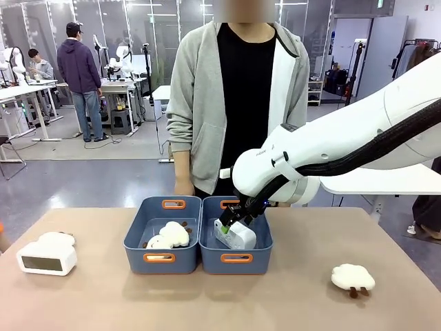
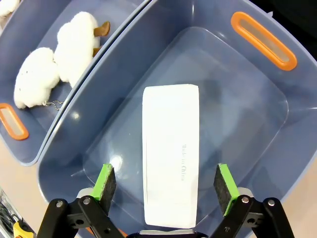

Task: Sort the digital clocks into the basket.
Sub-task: Pick up the Digital clock from the table and place it into the empty Plastic storage basket.

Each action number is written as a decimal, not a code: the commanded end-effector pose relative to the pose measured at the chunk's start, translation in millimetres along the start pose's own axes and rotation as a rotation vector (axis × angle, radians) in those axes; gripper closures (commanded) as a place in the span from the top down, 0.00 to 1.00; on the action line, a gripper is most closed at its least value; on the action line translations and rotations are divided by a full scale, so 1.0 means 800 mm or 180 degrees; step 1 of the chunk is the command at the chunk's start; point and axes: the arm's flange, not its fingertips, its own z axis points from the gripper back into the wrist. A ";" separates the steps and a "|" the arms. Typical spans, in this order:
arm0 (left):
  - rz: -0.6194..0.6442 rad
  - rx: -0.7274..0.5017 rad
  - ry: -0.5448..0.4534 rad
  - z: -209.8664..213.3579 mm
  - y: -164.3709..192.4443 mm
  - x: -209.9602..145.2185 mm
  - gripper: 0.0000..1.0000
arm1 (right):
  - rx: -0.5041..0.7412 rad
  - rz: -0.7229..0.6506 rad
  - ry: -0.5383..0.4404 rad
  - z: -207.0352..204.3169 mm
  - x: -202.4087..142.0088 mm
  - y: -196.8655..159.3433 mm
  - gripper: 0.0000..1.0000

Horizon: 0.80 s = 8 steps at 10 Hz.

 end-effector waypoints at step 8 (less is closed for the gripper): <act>-0.0067 -0.0081 -0.0041 0.002 0.000 0.003 1.00 | 0.1378 -0.0611 -0.0519 0.203 -0.110 -0.062 1.00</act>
